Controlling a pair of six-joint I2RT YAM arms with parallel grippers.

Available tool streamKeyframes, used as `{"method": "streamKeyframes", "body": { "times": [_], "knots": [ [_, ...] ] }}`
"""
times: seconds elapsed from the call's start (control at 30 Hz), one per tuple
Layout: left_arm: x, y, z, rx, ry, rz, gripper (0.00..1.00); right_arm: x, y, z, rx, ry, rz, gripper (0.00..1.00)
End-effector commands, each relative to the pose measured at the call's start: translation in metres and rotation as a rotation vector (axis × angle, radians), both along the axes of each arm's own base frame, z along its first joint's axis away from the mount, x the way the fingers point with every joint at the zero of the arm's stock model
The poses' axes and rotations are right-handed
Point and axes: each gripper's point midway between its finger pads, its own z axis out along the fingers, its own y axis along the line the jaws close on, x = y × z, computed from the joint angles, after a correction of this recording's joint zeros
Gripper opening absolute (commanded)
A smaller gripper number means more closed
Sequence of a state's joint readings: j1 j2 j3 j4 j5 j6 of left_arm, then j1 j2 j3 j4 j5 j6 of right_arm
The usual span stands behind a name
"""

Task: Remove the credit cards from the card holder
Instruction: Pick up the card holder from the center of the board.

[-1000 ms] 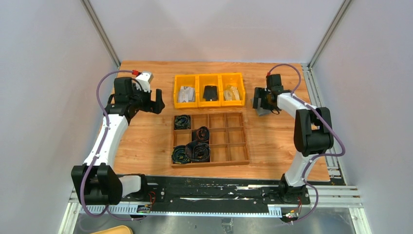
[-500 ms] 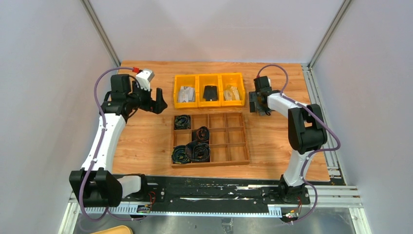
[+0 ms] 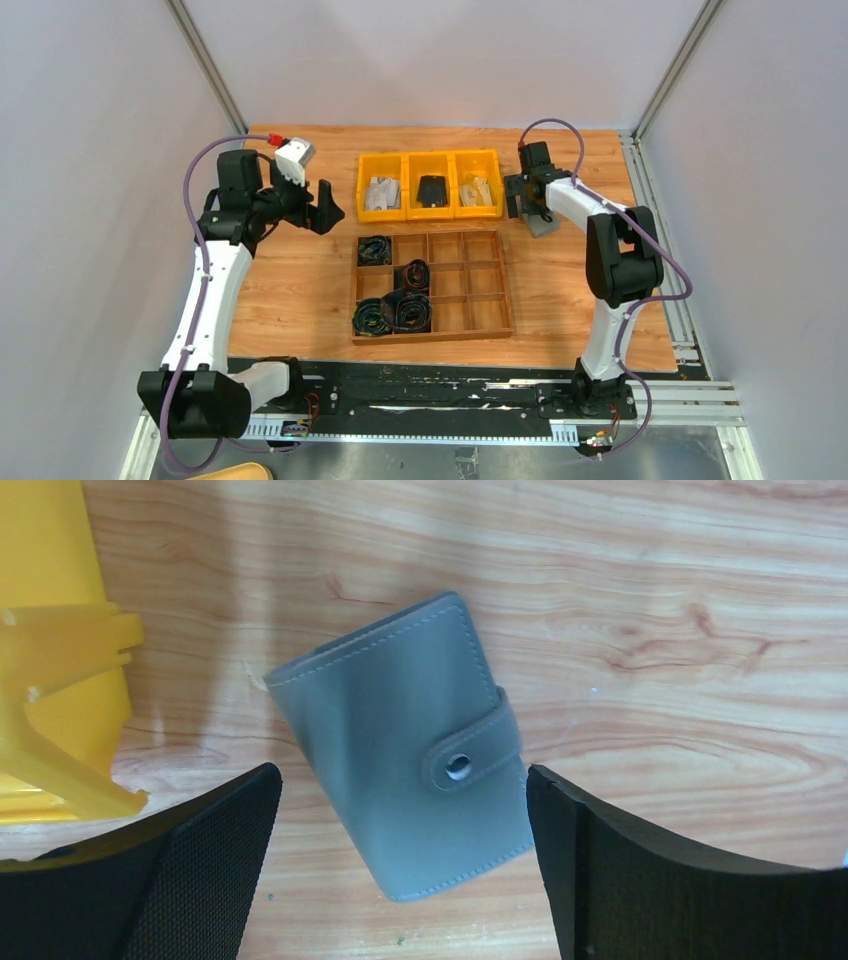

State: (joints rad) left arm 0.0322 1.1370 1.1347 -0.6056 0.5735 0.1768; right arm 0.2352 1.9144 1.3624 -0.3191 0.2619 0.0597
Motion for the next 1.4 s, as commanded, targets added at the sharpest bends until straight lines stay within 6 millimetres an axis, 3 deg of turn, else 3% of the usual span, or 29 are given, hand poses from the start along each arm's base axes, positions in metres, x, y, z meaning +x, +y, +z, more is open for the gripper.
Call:
{"method": "streamKeyframes", "body": {
  "times": [0.0, 0.33, 0.5, 0.67, 0.97, 1.2, 1.37],
  "knots": [
    [0.001, -0.001, 0.016, 0.005, -0.027, -0.027, 1.0, -0.008, 0.005, -0.025, 0.018, 0.106, 0.059, 0.96],
    [0.001, -0.004, 0.023, -0.004, -0.034, -0.045, 1.0, -0.024, -0.007, -0.048, 0.063, 0.202, -0.014, 0.96],
    [-0.001, -0.007, 0.025, -0.013, -0.028, -0.056, 1.0, -0.033, -0.017, -0.041, 0.058, 0.179, -0.058, 0.96],
    [-0.003, -0.008, 0.027, -0.021, -0.031, -0.061, 1.0, -0.029, -0.016, -0.033, 0.122, 0.154, -0.063, 0.96],
    [-0.003, -0.011, 0.033, -0.05, -0.025, -0.053, 1.0, -0.045, -0.007, -0.052, 0.18, 0.21, -0.086, 0.92],
    [0.0, -0.01, 0.037, -0.088, 0.001, -0.008, 1.0, -0.052, -0.004, -0.031, 0.232, 0.084, -0.104, 0.75],
    [0.002, -0.009, 0.037, -0.132, 0.049, 0.05, 1.0, -0.062, 0.004, -0.01, 0.256, -0.017, -0.07, 0.69]
  ]
}}
